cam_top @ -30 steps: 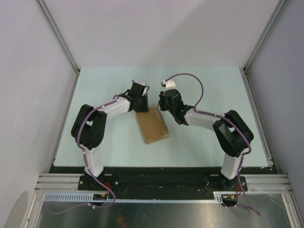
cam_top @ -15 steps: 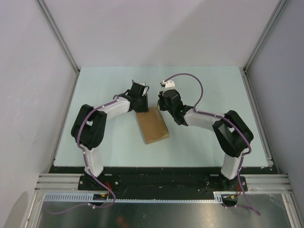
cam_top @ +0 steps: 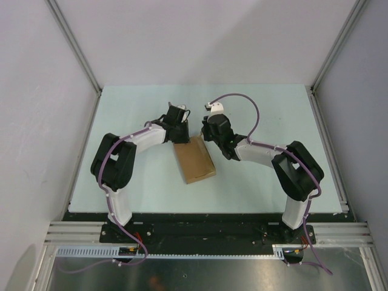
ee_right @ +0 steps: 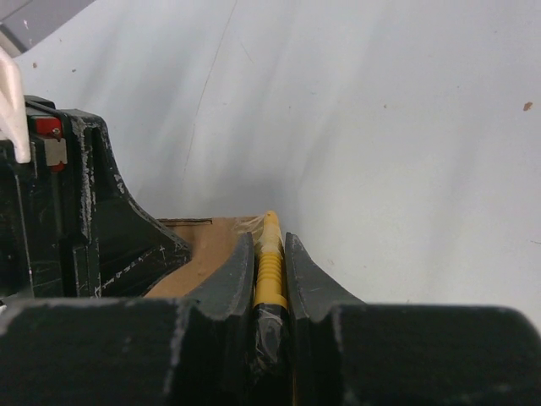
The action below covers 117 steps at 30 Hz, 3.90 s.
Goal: Unpack the express box
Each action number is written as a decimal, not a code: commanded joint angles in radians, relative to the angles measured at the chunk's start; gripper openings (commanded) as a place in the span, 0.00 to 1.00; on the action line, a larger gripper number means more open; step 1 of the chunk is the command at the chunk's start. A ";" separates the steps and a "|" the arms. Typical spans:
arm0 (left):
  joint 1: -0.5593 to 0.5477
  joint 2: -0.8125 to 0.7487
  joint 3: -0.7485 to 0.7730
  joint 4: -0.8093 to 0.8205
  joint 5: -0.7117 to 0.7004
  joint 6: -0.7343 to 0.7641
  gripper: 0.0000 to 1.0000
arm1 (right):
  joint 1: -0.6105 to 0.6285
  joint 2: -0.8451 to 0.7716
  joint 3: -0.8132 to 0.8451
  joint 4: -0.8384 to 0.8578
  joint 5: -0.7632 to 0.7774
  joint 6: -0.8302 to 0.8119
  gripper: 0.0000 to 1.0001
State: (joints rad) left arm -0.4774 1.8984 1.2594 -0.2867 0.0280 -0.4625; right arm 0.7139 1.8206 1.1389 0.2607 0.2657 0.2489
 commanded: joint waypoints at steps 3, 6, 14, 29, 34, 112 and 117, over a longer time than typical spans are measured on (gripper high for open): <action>-0.009 0.060 -0.046 -0.057 -0.002 -0.004 0.28 | 0.012 -0.079 0.001 0.041 0.041 -0.019 0.00; -0.009 0.060 -0.046 -0.057 -0.002 -0.005 0.27 | 0.010 -0.083 0.001 0.041 0.035 -0.020 0.00; -0.009 0.062 -0.046 -0.055 0.000 -0.011 0.28 | 0.010 -0.060 0.001 0.032 0.015 -0.020 0.00; -0.009 0.065 -0.049 -0.057 0.001 -0.019 0.27 | 0.002 -0.029 0.001 0.029 0.000 -0.028 0.00; -0.009 0.068 -0.049 -0.055 0.004 -0.024 0.27 | -0.002 -0.020 0.001 0.026 -0.002 -0.028 0.00; 0.117 0.110 -0.272 0.078 0.346 -0.556 0.09 | 0.071 -0.144 -0.030 -0.327 0.030 0.070 0.00; 0.106 0.087 -0.258 0.089 0.343 -0.525 0.11 | 0.073 -0.138 -0.018 -0.347 0.032 0.082 0.00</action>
State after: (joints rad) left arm -0.3344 1.9221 1.0626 0.0067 0.4297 -1.0229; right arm 0.7692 1.7164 1.1053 -0.0444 0.3325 0.2955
